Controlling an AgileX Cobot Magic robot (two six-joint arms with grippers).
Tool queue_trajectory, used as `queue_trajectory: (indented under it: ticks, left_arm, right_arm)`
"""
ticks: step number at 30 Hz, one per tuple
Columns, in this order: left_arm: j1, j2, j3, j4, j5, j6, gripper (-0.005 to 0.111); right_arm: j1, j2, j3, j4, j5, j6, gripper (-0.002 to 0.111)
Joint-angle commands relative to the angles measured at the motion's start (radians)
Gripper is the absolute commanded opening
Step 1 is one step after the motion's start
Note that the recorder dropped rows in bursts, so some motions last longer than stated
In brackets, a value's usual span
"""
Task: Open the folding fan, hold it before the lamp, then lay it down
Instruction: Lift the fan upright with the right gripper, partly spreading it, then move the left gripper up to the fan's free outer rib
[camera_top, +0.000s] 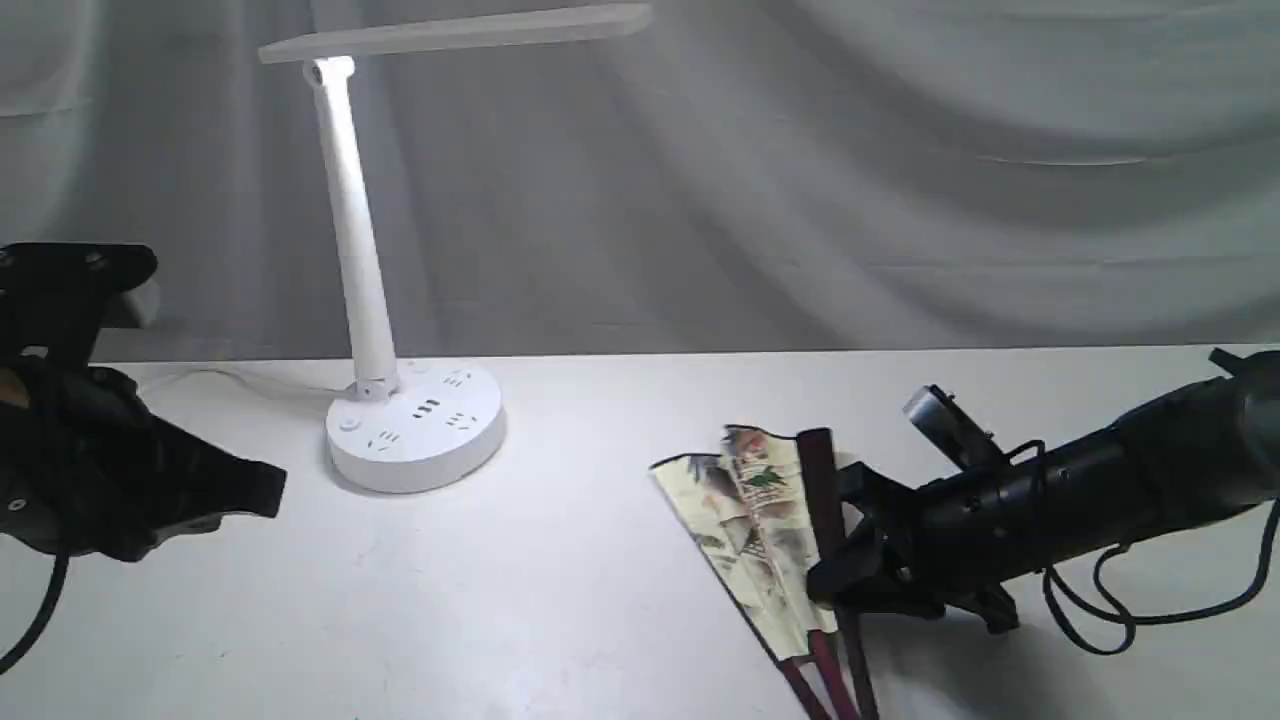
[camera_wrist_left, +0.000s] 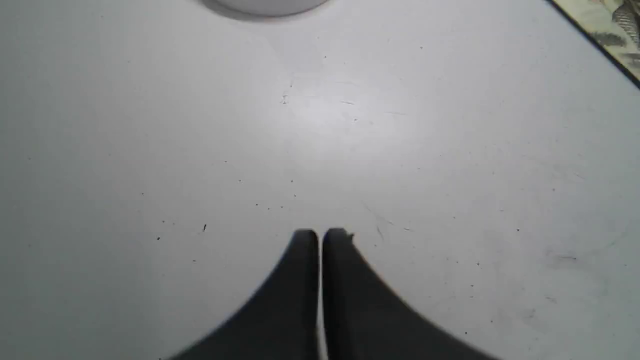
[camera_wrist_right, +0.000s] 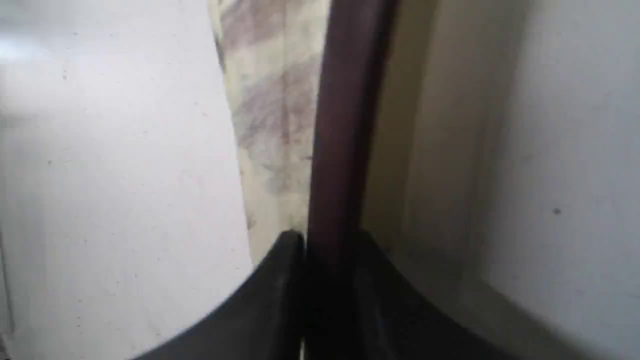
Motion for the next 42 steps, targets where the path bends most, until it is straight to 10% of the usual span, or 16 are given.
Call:
queue_trajectory:
  ticks: [1, 32, 42]
  left_arm:
    - [-0.006, -0.002, -0.007, -0.008, -0.046, 0.001, 0.000]
    - [-0.011, 0.040, 0.064, -0.074, -0.427, -0.007, 0.000]
    - [-0.153, 0.132, 0.108, -0.061, -0.594, -0.044, 0.000]
  right_arm:
    - [-0.003, -0.014, 0.005, 0.001, 0.020, -0.050, 0.000]
    - [-0.183, -0.350, 0.006, 0.093, 0.337, -0.019, 0.000]
    - [-0.183, -0.307, 0.006, 0.155, 0.337, -0.052, 0.000]
